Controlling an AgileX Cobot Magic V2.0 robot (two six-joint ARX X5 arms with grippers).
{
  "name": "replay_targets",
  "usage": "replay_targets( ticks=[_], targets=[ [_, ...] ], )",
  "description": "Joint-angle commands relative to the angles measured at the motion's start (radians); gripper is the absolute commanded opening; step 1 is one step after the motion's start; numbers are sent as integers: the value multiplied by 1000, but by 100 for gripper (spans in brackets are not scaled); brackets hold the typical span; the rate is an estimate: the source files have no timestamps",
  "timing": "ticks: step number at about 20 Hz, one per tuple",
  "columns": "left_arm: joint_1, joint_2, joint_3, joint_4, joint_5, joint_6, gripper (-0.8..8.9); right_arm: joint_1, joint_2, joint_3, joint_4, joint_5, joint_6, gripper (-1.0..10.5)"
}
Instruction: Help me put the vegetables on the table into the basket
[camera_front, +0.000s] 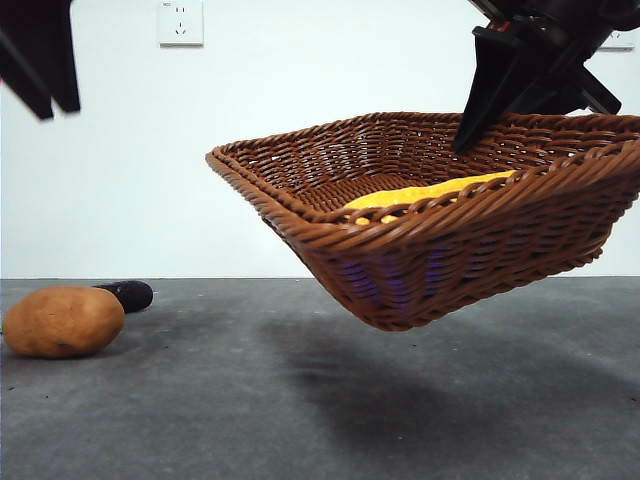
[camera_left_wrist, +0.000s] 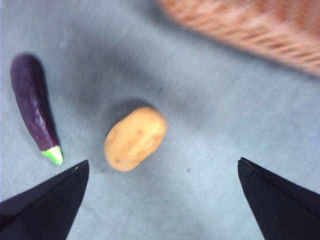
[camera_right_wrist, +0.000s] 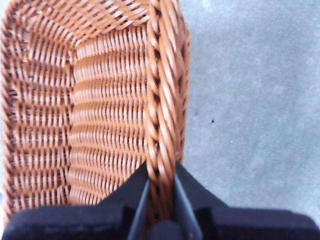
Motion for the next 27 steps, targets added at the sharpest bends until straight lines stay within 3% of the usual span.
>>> replay_targets(
  ticks=[1,11,21,22,24,27],
  targets=[
    [39,77,-4,5,53,72,500,-8,1,-6,12,-13,-21,-12],
    [113,372,-4,98,52,126,500,-76,1,-6,10,-37,-107,-12],
    [117,504,-5,165,45,148,498,-86,1,-6,36,-56,-111,-12],
    [117,504,-5,177,45,149,478,-86,1,-6,37,-56,-111,-12],
    [117,504,-5,182,47,145,350,-86,1,-6,37,-56,-111,-12],
    [117,504,-21,183,49,146,341,-86,1,-6,36,-56,-110,-12]
  ],
)
